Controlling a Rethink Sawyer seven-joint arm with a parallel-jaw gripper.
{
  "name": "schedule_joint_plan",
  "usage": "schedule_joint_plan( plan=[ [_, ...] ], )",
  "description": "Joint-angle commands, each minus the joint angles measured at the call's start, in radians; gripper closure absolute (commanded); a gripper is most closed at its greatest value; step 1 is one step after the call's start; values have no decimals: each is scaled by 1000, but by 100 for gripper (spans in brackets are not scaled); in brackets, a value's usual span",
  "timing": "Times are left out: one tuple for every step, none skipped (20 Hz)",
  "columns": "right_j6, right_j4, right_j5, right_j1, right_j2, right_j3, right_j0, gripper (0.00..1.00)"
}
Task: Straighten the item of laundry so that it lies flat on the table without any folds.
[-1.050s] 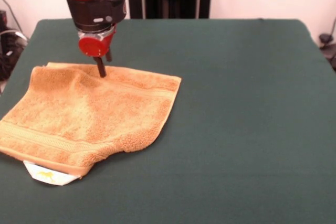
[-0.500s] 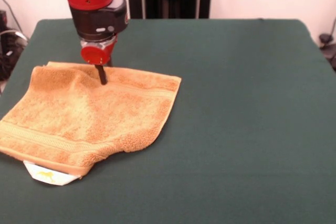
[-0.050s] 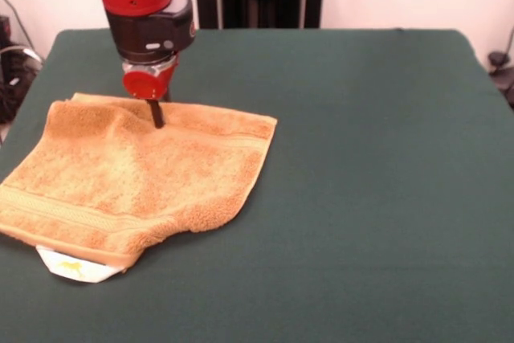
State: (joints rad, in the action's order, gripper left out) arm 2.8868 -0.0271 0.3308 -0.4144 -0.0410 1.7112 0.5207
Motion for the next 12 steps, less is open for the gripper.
schedule_joint_plan(
  plan=[
    [38, -53, 37, 198, 103, -53, -23, 100],
    [41, -57, 53, 200, 98, -58, -28, 100],
    [45, -61, 66, 200, 94, -61, -32, 100],
    [47, -63, 76, 200, 92, -62, -34, 100],
    [48, -66, 86, 201, 90, -64, -36, 100],
    [49, -67, 91, 201, 91, -65, -36, 100],
    [49, -68, 96, 202, 91, -65, -35, 100],
    [49, -66, 95, 203, 92, -65, -34, 100],
    [50, -67, 99, 204, 91, -67, -34, 100],
    [55, -68, 110, 206, 83, -74, -41, 100],
    [61, -69, 121, 208, 75, -80, -47, 100],
    [81, -80, 100, 209, 75, -73, -49, 100]
  ],
)
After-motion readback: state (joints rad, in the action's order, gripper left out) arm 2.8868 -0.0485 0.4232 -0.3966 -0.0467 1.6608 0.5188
